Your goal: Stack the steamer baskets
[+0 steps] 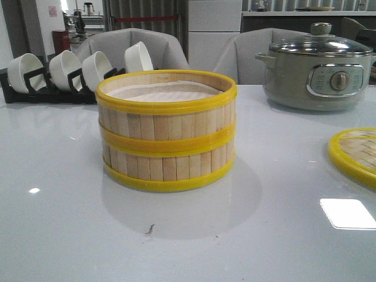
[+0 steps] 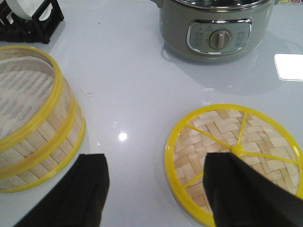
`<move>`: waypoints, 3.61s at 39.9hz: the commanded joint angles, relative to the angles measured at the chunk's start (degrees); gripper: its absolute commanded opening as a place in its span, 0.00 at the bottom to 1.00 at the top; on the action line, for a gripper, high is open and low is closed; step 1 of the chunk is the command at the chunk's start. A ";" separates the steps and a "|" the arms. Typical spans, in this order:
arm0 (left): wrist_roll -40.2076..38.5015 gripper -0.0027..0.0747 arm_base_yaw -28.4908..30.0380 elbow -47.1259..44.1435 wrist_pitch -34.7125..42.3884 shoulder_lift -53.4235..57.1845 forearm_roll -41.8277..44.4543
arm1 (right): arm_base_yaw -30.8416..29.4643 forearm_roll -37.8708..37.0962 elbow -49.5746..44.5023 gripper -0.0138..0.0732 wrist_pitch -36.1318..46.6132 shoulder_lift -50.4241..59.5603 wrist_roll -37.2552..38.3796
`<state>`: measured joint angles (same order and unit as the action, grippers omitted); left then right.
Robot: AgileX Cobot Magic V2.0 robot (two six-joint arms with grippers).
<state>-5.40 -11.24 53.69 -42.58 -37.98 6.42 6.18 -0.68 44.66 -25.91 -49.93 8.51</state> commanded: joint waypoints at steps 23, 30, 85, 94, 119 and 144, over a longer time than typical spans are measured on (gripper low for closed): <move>-0.62 0.14 -0.31 -1.53 10.79 -0.10 -0.02 | 0.12 -0.26 2.14 0.78 4.01 0.40 -0.27; -0.62 0.14 -0.31 -1.53 10.79 -0.10 -0.02 | 0.12 -0.26 2.14 0.78 4.01 0.40 -0.27; -0.62 0.14 -0.31 -1.53 11.17 -0.20 -0.02 | 0.12 -0.26 2.14 0.78 2.50 0.40 -0.27; -0.62 0.14 -0.31 -1.53 11.17 -0.20 -0.02 | 0.12 0.08 2.05 0.78 0.25 -0.35 -0.15; -0.62 0.14 -0.31 -1.53 11.17 -0.20 -0.02 | -12.88 7.36 4.79 0.78 12.09 -22.67 0.50; -0.62 0.14 -0.31 -1.53 11.17 -0.20 -0.02 | -13.88 -1.50 22.51 0.78 -2.14 -42.31 -0.64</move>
<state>-5.50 -11.24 50.63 -36.37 -37.98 6.32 -7.33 0.00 64.26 -28.84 -93.46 8.68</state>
